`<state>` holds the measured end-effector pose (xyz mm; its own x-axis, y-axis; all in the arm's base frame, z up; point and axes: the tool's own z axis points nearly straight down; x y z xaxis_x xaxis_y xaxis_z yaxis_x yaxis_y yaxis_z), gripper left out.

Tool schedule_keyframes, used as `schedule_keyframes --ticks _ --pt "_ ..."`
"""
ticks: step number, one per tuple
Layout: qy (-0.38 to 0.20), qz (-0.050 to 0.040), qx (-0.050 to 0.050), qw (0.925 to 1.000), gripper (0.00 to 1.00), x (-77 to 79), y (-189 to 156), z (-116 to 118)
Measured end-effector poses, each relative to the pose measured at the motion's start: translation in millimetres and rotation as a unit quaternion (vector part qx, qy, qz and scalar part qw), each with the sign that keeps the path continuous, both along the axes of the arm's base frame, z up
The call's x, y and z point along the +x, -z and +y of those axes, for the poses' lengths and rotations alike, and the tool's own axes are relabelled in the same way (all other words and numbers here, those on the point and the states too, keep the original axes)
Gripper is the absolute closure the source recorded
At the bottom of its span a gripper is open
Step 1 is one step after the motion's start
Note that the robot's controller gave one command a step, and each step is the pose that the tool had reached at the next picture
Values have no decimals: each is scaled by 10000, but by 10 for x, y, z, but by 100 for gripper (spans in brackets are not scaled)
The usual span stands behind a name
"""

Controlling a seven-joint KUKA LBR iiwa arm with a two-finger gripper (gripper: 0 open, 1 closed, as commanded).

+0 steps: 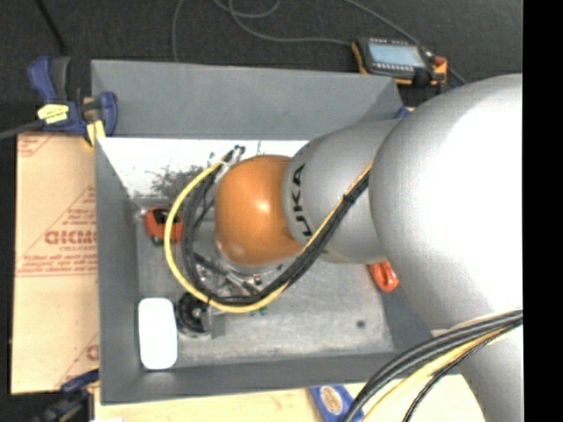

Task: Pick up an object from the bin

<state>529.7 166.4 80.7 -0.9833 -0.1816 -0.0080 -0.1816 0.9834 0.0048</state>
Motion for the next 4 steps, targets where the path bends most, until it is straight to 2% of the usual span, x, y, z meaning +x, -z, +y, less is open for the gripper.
schedule_keyframes --ticks 2,4 --pt "5 -6 1 10000 100 -6 -33 -3" --pt "8 13 -20 10000 100 -4 -309 -10"
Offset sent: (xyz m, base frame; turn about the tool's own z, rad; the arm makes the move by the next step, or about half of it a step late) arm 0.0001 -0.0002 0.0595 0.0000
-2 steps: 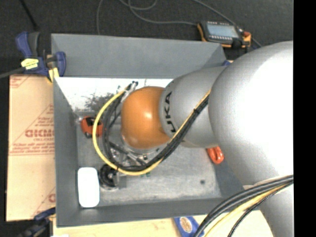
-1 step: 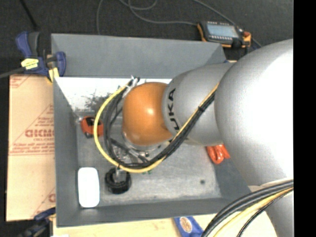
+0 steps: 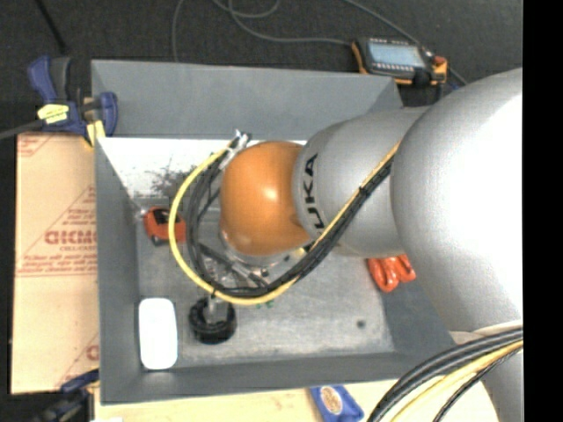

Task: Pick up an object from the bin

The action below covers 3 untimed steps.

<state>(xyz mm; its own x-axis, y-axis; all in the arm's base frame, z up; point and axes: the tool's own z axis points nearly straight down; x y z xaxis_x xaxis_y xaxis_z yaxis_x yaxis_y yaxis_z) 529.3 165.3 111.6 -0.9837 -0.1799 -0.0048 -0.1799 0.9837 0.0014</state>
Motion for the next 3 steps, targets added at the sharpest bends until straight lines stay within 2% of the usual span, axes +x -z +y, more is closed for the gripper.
schedule_keyframes --ticks 1,3 --pt "7 46 -16 10000 100 -21 -202 -8" --pt "13 28 -15 10000 100 -8 -655 -9"
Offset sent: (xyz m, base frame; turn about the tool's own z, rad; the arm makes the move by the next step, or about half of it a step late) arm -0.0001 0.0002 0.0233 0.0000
